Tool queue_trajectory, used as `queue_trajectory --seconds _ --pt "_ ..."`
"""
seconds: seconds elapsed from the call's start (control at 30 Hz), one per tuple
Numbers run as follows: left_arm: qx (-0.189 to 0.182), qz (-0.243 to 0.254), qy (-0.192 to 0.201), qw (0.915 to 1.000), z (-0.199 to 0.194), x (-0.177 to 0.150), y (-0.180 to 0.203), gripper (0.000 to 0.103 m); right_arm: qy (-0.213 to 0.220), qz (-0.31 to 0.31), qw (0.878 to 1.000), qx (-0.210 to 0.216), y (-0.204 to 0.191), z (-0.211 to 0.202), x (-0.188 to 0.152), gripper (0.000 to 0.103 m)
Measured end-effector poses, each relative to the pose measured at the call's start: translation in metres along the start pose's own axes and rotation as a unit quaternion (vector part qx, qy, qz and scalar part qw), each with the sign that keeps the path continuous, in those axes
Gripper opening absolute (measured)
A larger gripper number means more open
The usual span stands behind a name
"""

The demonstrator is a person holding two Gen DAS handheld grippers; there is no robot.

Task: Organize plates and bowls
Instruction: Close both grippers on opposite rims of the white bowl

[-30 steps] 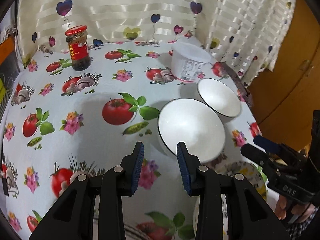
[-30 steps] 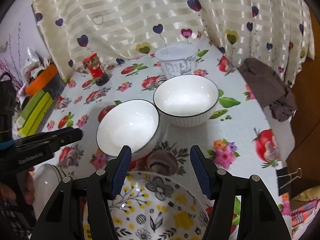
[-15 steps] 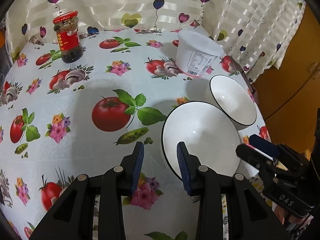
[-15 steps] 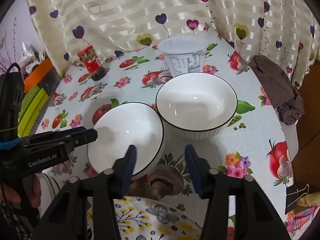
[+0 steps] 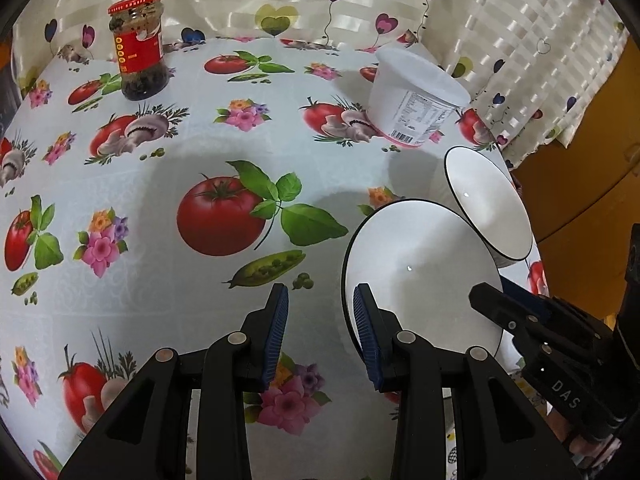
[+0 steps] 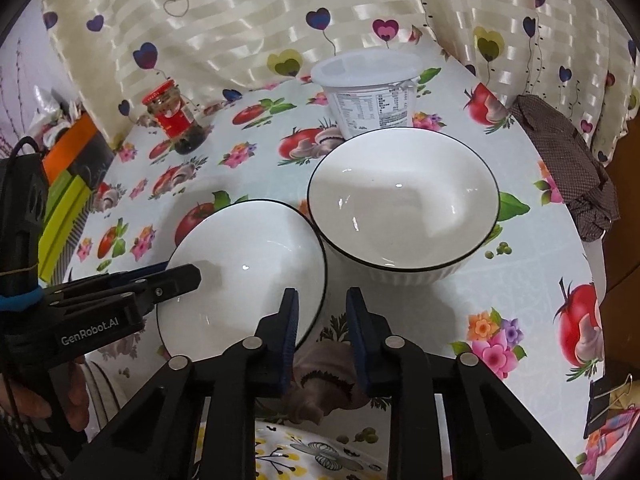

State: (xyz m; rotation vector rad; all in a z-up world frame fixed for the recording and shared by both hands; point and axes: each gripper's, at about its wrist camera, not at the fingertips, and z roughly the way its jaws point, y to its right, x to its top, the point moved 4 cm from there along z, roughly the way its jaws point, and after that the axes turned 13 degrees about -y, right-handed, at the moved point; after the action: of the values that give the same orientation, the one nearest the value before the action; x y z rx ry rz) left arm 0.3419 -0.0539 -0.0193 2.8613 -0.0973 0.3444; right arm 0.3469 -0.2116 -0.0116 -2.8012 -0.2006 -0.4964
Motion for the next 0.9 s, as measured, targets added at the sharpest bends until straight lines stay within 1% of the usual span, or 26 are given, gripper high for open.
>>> queue_trajectory --seconds 0.13,0.23,0.27,0.4,0.47,0.53,0.73,0.9 --pt "0.001 0.002 -0.003 1.0000 0.005 0.001 0.001 0.034 -0.002 -0.001 1.000 0.000 -0.003 0.005 0.002 0.019" --pt "-0.012 -0.002 -0.007 0.9999 0.008 0.003 0.001 0.028 -0.001 -0.001 1.000 -0.001 -0.003 0.007 0.003 0.018" --pt "-0.015 -0.003 -0.008 0.9998 0.009 0.003 0.002 0.025 -0.001 0.000 1.000 -0.001 -0.003 0.007 0.003 0.018" --pt "-0.010 0.010 -0.008 0.9999 0.012 0.003 0.011 0.014 0.000 0.004 1.000 0.003 -0.003 0.007 0.004 0.018" --pt "-0.006 0.009 -0.004 0.9999 0.011 0.002 0.012 0.014 0.001 0.009 1.000 0.006 -0.001 0.007 0.004 0.018" --pt "-0.011 0.002 0.000 0.9999 0.011 0.002 0.010 0.014 0.003 0.012 1.000 0.010 -0.001 0.007 0.004 0.018" --pt "-0.006 0.001 0.003 1.0000 0.007 -0.002 0.012 0.014 0.005 0.013 1.000 0.004 -0.001 0.006 0.001 0.017" --pt "-0.006 -0.004 0.010 0.9999 0.000 -0.004 0.010 0.014 0.010 0.012 1.000 0.010 -0.005 0.000 0.000 0.017"
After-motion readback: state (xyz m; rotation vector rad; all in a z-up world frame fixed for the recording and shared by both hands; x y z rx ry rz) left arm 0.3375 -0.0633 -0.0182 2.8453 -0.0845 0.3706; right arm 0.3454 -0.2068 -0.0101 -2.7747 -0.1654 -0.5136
